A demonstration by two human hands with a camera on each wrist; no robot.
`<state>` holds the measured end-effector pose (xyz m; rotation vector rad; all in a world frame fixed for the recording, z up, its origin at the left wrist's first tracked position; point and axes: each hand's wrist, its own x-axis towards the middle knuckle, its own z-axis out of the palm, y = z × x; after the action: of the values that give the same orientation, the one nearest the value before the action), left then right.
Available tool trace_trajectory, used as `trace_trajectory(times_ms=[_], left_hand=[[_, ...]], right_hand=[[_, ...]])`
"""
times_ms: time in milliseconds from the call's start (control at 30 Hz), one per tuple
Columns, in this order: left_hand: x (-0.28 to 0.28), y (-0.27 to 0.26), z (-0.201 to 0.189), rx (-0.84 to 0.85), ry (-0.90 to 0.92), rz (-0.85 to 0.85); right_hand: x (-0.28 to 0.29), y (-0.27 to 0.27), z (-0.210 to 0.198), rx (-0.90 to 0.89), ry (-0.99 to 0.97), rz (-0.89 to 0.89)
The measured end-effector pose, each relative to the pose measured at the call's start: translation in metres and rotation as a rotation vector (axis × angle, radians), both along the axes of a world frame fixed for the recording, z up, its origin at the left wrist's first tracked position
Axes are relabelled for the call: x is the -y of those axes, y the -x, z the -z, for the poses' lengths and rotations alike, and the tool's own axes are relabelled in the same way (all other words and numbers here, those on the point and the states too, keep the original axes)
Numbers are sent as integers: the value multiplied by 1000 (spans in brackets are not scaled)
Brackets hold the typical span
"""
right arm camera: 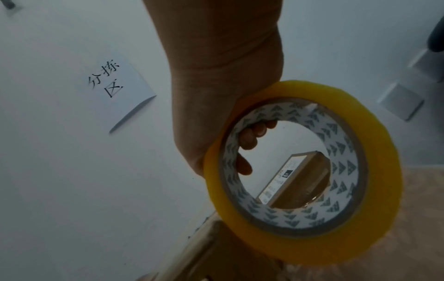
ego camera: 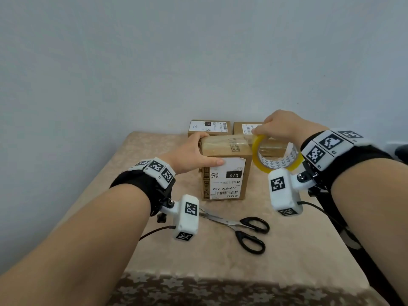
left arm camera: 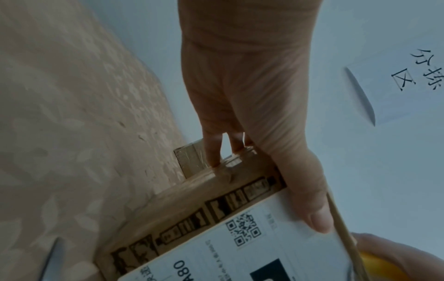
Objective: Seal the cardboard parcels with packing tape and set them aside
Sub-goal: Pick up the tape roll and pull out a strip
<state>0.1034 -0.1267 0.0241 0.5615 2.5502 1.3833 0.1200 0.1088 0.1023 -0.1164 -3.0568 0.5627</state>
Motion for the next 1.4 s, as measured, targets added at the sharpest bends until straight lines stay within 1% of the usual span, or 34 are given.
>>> trace_trajectory(times_ms=[167,267,333,367,400,467,500,533,567,633,733,833,900,933,1000,1067,1133,1200,1233,1300,1400], left_hand=[[0,1,2,-20,16,-13],[0,2,2,-28,45,7],[1,0,-3,-73,104,74],[1,-2,-8,-110,167,114],[1,-4,-14,-174,296,140],[-4,-5,-26,-383,696,147],[-10,-5,-33,-462,837,163],[-19,-4,-37,-487,914,191],[-30,-5,-39,-467,939,212],[-55,-9,-38,-402,920,238],[-73,-12,-38,-388,888,267],[-54,-8,-41,-376,811,272],[-35,-5,-38,-322,805,219],[-28,-3,-37,-288,815,188],[-26,3,-39,-260,912,151],[-40,4,-43,-334,982,155],[-58,1,-45,-392,919,181],[-69,-3,-46,-386,819,203],[-71,-3,-45,-374,741,197],[-70,-3,-44,-340,498,168],[-64,-8,-34,-255,107,112]], right_hand=[[0,1,16,55,78,-8],[-1,1,25,47,30,-10],[-1,2,28,28,-49,-35],[0,3,28,18,-91,-51],[1,3,28,6,-126,-64],[4,4,28,-17,-174,-77],[5,5,27,-26,-196,-78],[6,5,27,-34,-218,-78],[7,6,26,-40,-238,-77],[9,6,27,-42,-267,-71],[6,5,30,-30,-265,-45],[2,3,33,-25,-208,-45],[3,2,33,-38,-182,-62],[5,2,33,-50,-182,-75],[9,1,31,-84,-197,-85],[12,-1,30,-107,-227,-75],[13,-5,29,-130,-261,-65],[11,-10,27,-163,-295,-52],[9,-12,25,-179,-289,-42],[4,-16,13,-225,-229,-26],[0,-22,-22,-368,-59,-13]])
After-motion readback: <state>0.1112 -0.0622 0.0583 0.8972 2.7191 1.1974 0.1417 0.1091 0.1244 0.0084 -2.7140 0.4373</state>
